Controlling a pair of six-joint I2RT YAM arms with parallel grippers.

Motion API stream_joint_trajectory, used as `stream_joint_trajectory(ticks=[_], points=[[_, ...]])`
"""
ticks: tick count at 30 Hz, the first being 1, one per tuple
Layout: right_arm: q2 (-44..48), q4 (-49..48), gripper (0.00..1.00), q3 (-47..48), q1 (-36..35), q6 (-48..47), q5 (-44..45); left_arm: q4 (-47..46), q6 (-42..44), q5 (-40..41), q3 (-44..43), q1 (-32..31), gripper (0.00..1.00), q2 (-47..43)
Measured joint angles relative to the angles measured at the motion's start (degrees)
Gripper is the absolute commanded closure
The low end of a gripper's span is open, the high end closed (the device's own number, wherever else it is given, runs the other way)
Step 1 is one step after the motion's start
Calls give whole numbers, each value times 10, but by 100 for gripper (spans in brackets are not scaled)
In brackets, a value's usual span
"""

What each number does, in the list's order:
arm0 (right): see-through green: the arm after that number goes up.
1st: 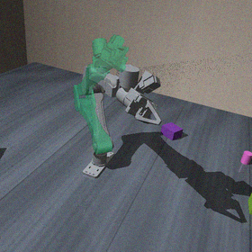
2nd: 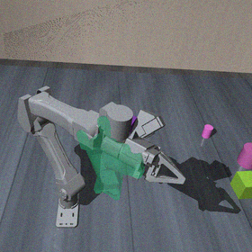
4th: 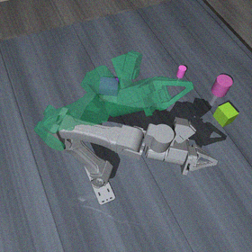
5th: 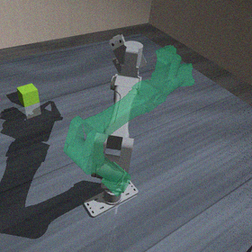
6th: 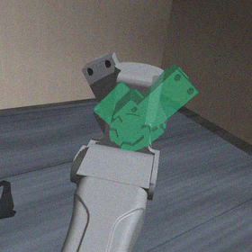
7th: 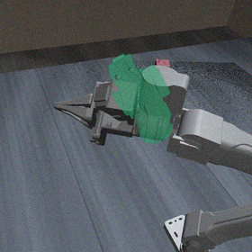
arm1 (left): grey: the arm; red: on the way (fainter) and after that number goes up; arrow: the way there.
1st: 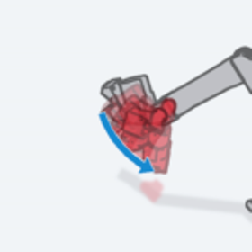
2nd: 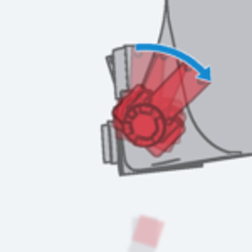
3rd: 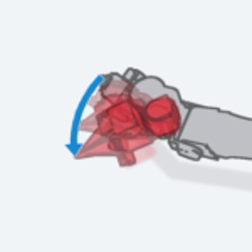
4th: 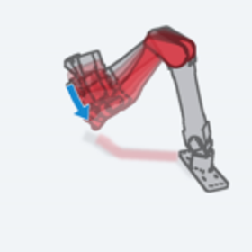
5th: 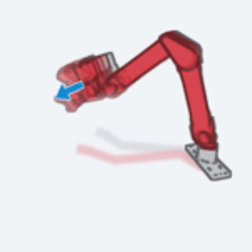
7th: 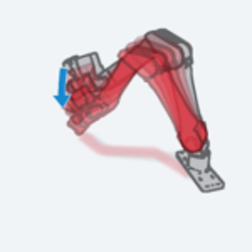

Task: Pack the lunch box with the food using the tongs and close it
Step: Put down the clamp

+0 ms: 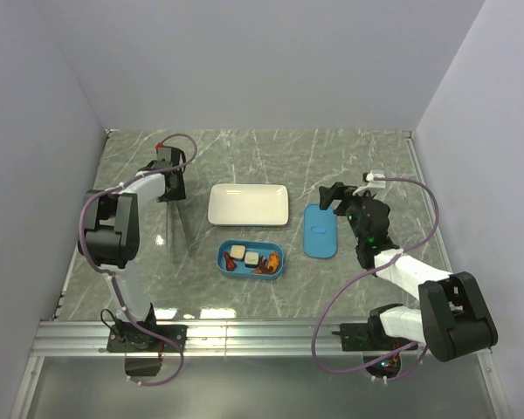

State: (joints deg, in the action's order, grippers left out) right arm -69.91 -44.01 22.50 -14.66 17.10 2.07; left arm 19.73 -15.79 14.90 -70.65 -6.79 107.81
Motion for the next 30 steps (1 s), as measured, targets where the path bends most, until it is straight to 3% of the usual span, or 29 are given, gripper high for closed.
stream_joint_trajectory(ticks=[10, 12, 18, 20, 25, 30], points=[[0, 0, 2, 0, 0, 0, 0, 24, -3, 13, -17, 0, 45, 26], [0, 0, 2, 0, 0, 0, 0, 25, -5, 18, -20, 0, 32, 27], [0, 0, 2, 0, 0, 0, 0, 26, -9, 31, -22, -2, 16, 27], [0, 0, 2, 0, 0, 0, 0, 26, -8, 37, -22, -4, 1, 27], [0, 0, 2, 0, 0, 0, 0, 24, -15, 63, -18, -13, 0, 16], [0, 0, 2, 0, 0, 0, 0, 20, -20, 114, 10, -27, 1, -50]])
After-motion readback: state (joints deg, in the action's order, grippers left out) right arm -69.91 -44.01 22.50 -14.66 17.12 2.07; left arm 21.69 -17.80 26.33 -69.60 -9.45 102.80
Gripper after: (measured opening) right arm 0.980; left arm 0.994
